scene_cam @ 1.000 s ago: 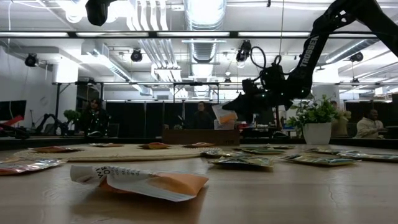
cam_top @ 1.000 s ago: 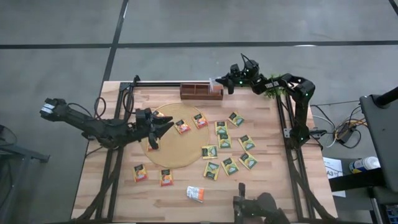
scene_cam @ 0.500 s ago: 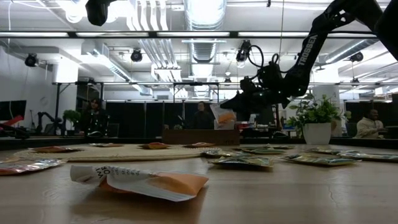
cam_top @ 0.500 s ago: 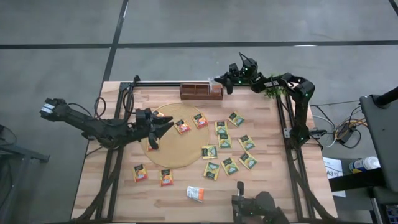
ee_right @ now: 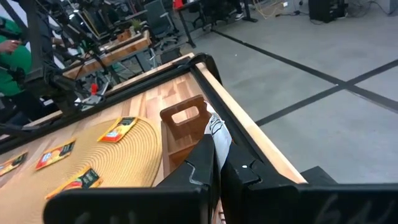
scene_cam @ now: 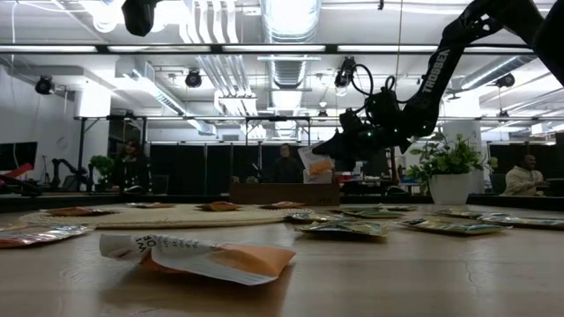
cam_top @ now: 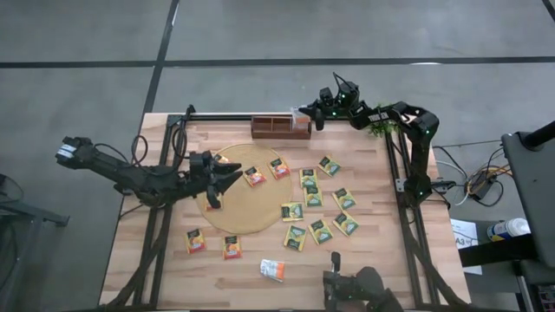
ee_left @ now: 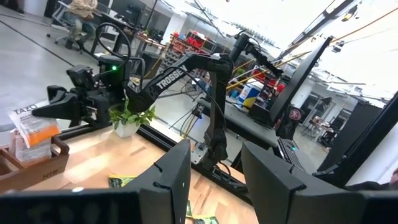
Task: Pick & Place Tea
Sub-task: Put the left white tea bag into the right section of the wooden organizer
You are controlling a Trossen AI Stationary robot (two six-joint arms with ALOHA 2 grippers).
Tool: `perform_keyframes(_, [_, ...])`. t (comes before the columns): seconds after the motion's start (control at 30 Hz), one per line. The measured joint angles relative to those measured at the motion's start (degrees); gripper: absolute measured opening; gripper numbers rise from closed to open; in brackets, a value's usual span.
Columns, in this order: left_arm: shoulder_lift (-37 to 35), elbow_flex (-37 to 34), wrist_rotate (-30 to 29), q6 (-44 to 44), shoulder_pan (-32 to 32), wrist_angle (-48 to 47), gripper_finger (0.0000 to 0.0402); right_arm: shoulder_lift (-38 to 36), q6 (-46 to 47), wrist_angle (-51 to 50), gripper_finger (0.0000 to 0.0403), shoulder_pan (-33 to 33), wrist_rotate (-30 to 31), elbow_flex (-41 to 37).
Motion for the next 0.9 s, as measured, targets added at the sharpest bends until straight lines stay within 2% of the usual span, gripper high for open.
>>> perform_keyframes(0.23, [0.0,0.0,0.4,-0.2,0.0,0.0,0.0137,0.0,0.6,-0.2,0.0021,0.4,1.3,0.0])
perform_keyframes(0.67, [0.0,0.0,0.4,-0.2,0.0,0.0,0.0137,0.0,1.8,-1.6,0.0125,0.5,3.3,0.0])
perform_keyframes(0.9, [0.0,0.0,0.4,-0.2,-0.1,0.0,0.0137,-0.4,2.7,-2.2,0.0149,0.5,2.4,0.0])
